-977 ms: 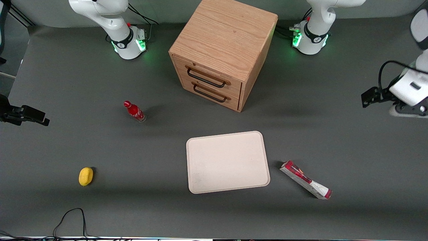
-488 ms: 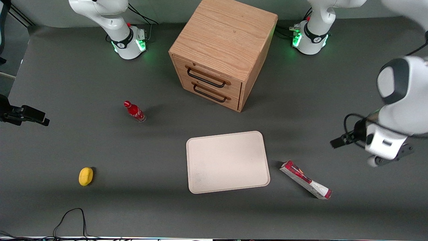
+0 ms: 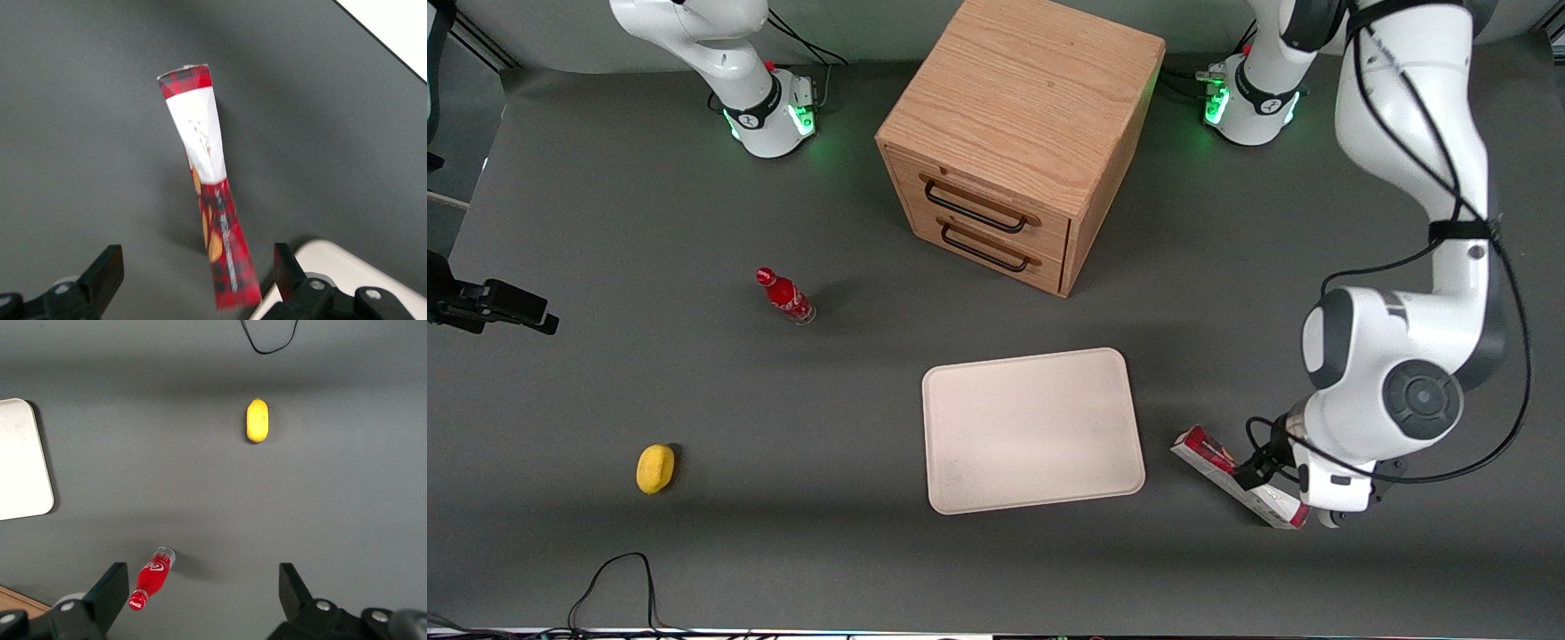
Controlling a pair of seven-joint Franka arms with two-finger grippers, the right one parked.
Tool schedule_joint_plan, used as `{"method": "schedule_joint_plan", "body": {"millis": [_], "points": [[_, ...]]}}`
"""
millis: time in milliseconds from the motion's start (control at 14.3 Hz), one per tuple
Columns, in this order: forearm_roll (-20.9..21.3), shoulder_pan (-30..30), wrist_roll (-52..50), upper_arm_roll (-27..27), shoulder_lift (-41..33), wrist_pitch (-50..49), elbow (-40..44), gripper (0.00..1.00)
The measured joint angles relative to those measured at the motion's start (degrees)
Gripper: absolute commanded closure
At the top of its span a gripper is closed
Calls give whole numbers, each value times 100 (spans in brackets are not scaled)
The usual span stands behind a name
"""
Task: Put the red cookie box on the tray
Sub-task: 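Close the left gripper on the red end of the cookie box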
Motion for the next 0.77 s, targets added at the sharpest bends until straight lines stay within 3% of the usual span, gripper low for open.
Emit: {"method": "schedule_joint_plan", "body": {"millis": [279,349,628,767], "points": [[-4,-9,-249,9,438,806,-19,1],[-4,-9,-265,15,522,908,-37,10],[-8,-8,-285,52,651,982,-133,100],[-20,-8,-311,55,651,984,-169,100]]}}
